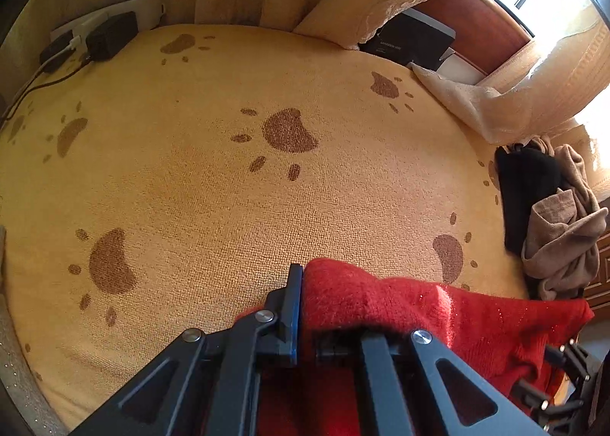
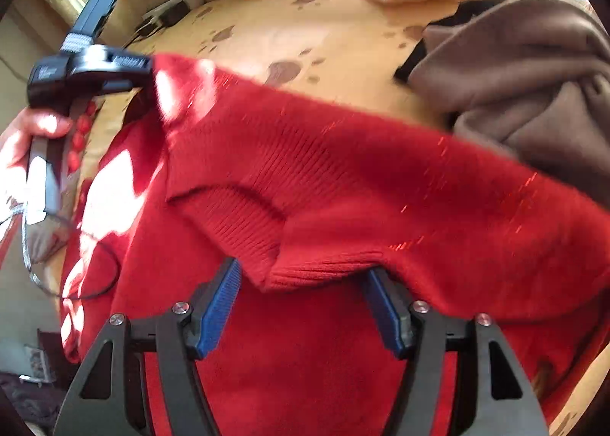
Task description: Fold clothes
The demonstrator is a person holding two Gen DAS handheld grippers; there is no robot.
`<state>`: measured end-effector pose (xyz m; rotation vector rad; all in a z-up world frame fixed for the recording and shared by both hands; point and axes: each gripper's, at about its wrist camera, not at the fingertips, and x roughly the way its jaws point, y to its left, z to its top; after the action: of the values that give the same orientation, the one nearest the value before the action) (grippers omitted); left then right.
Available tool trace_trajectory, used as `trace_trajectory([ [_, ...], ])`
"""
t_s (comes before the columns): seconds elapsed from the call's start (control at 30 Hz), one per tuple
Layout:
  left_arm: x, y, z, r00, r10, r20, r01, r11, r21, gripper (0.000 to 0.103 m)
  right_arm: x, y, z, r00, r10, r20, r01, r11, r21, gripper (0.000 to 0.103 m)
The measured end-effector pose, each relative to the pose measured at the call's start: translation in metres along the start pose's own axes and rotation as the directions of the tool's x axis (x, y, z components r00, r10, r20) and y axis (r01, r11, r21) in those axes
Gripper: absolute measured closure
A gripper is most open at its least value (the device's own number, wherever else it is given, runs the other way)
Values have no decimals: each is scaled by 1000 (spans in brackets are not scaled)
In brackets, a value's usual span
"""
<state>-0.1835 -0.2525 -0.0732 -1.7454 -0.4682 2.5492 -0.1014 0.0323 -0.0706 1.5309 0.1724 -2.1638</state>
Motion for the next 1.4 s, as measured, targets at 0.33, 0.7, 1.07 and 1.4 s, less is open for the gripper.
trace_trajectory([
  [0.33, 6, 6, 0, 999, -29, -27, 29, 999, -19, 97, -73, -58, 85, 932, -200, 302, 139, 967, 214, 33],
  [0.7, 2, 7, -1, 1000, -11, -8, 11, 1000, -2, 96, -16, 24, -42, 996, 71, -61, -69, 997, 26, 33],
  [1.07, -4, 21, 0, 1000, -10, -8, 10, 1000, -17, 96, 2, -21, 10, 931, -344, 122, 334, 938, 97, 33],
  [1.4, -7, 34, 1, 1000, -15, -23, 15, 1000, -17, 96, -67, -94, 97, 850, -432, 302, 345, 889, 301, 32],
])
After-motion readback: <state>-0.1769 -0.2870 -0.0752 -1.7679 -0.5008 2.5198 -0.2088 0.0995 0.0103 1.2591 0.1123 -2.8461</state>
